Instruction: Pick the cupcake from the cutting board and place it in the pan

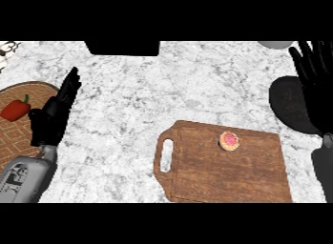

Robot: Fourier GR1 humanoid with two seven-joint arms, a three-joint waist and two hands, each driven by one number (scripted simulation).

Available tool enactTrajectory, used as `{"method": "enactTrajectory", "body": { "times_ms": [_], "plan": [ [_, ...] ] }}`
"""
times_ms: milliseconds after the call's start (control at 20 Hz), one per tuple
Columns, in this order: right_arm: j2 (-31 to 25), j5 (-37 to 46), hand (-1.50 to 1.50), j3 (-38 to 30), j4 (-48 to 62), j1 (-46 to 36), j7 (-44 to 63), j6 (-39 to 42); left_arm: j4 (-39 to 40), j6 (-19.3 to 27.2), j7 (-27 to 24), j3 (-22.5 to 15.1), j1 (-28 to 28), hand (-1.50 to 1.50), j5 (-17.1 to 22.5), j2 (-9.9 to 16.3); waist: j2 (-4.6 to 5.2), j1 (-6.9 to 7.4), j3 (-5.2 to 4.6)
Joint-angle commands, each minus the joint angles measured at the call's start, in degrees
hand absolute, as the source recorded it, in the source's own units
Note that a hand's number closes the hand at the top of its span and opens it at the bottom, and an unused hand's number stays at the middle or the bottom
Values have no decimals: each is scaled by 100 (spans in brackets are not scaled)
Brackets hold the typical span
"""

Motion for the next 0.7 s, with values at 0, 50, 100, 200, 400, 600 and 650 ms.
{"method": "enactTrajectory", "body": {
  "times_ms": [0, 50, 100, 200, 400, 600, 650],
  "plan": [
    [-155, -331, 150, -58, 369, -474, -152, 746, -238, 80, 83, 205, 62, 0, 152, -76, 76, 63, 178],
    [-168, -608, 150, 209, 359, -568, -137, 1327, -162, -41, 280, 263, -110, 0, 316, -46, 96, 139, 183],
    [-78, -840, 150, 439, 207, -675, -197, 1758, -187, 42, 305, 182, -171, 0, 315, -206, 103, 195, 189],
    [-114, -1187, 150, 716, 329, -939, -235, 2583, -270, 66, 278, 190, -116, 0, 461, -372, 171, 492, 201],
    [-1188, 179, 150, 589, 988, -298, -1636, 3709, -431, -13, 577, 371, 229, 0, 894, -460, 151, 232, 206],
    [-1882, 914, -150, 359, 1621, 7, -3036, 4703, -375, -128, 748, 579, 84, 0, 1042, -282, 165, 121, 208],
    [-2089, 1096, -150, 130, 1924, -113, -3263, 4705, -703, -9, 891, 464, 250, 0, 982, -338, 130, 182, 207]
  ]
}}
